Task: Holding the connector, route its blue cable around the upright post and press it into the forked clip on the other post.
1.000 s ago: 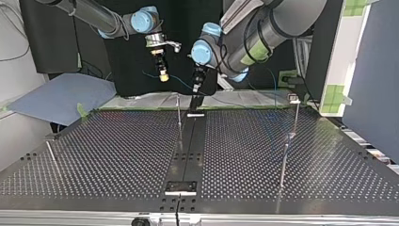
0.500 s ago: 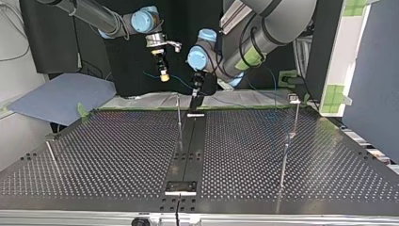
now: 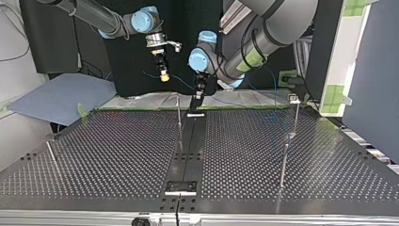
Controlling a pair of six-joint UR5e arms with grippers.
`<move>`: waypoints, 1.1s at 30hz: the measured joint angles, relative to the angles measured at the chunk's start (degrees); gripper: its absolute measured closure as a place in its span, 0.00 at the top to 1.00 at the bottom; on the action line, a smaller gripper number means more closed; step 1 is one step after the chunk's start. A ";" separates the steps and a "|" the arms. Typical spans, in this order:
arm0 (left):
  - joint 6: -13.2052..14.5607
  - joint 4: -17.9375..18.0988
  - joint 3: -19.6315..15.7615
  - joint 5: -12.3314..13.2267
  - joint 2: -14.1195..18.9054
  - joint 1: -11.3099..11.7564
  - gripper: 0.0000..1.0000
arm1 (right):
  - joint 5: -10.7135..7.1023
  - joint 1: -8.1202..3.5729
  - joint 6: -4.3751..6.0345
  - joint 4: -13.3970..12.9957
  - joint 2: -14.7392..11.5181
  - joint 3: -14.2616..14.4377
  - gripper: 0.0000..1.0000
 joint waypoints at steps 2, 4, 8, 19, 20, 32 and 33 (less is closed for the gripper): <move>0.05 0.03 -0.01 -0.20 0.01 -0.04 0.98 | 0.00 0.01 -0.01 0.00 0.00 0.01 0.00; 0.29 0.15 -0.01 -0.43 0.02 -0.06 0.95 | 0.00 0.01 -0.05 0.00 -0.01 0.01 0.00; 1.02 0.74 -0.02 -0.51 0.02 -0.13 0.53 | -0.09 -0.01 -0.09 0.00 -0.01 0.00 0.00; 1.35 1.28 -0.02 -0.47 0.03 -0.14 0.00 | -0.17 -0.01 -0.10 -0.01 0.00 0.01 0.00; 1.35 1.28 -0.02 -0.48 0.03 -0.13 0.00 | -0.17 -0.01 -0.11 -0.01 0.00 0.01 0.00; 2.13 2.23 -0.04 -2.38 0.01 -0.72 0.00 | 0.34 -0.28 -0.21 0.00 0.02 0.01 0.00; 2.28 2.50 -0.06 -2.65 -0.01 -0.95 0.00 | 0.53 -0.34 -0.21 0.00 0.05 0.02 0.00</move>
